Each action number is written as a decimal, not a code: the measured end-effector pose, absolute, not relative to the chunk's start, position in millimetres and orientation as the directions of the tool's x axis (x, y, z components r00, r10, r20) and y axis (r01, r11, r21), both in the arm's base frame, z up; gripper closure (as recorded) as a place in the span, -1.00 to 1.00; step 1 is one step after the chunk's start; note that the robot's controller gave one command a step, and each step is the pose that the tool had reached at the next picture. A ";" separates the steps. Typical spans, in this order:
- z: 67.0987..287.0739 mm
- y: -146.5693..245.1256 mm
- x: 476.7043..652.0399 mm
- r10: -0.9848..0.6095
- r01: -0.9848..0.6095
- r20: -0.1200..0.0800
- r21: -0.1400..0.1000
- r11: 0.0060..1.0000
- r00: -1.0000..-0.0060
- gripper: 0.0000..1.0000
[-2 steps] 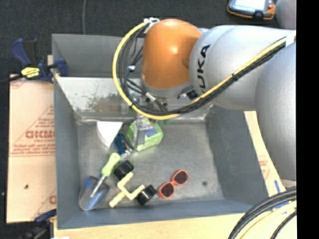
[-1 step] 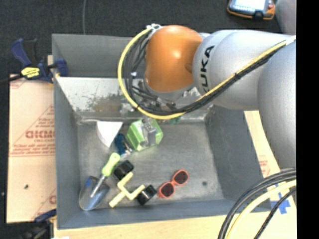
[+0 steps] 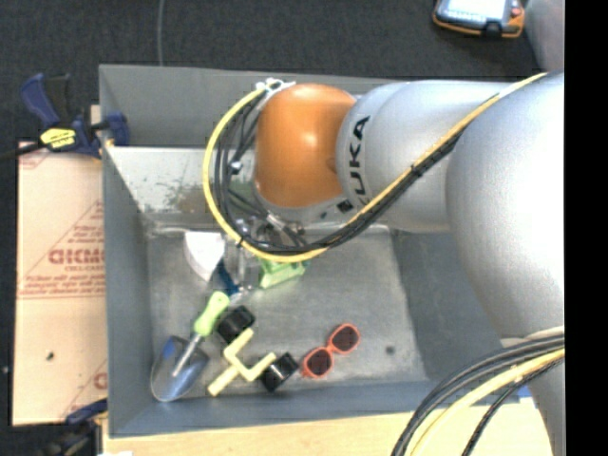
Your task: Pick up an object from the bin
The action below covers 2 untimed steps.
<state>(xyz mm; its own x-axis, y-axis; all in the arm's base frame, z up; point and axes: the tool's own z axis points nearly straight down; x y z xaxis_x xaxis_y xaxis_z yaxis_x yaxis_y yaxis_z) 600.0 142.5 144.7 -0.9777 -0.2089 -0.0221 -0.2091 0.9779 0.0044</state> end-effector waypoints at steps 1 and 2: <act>145.4 142.2 600.6 -0.209 -0.209 -0.024 0.004 0.978 -0.978 1.00; 92.3 147.5 577.2 -0.313 -0.313 -0.034 0.000 0.950 -0.949 1.00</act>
Offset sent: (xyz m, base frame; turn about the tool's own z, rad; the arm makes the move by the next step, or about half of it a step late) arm -0.0281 0.0066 -0.0597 -0.1202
